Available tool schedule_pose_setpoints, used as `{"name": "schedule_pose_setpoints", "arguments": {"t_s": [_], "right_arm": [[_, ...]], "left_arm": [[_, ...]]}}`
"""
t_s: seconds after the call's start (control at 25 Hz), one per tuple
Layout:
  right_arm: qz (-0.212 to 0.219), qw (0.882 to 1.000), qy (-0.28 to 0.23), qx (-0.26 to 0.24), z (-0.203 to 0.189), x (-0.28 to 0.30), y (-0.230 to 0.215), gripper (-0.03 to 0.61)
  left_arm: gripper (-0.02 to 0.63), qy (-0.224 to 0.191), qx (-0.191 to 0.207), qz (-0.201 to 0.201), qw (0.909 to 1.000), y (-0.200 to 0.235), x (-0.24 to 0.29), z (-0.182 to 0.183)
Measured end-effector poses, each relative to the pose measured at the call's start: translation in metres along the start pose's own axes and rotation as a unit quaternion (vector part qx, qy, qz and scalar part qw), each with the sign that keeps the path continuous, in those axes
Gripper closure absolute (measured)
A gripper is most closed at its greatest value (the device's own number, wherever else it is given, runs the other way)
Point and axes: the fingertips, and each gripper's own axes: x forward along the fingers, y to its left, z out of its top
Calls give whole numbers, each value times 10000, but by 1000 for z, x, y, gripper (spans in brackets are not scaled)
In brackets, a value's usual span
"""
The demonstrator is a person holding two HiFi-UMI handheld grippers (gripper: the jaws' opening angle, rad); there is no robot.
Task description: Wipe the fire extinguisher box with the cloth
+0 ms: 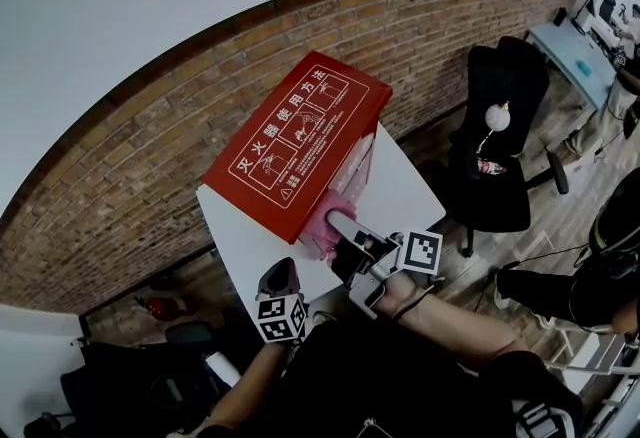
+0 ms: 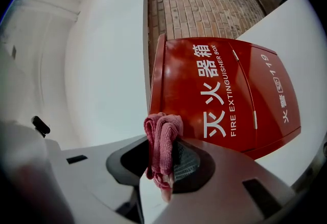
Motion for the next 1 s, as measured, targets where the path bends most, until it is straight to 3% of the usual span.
{"name": "schedule_pose_setpoints", "arguments": {"t_s": [0.64, 1.0], "right_arm": [[267, 9991, 115, 298, -36, -1, 4, 468], [301, 9995, -51, -102, -39, -2, -11, 468]], "left_arm": [[586, 148, -46, 46, 9999, 12, -5, -12], [586, 312, 6, 86, 9995, 24, -8, -21]]}}
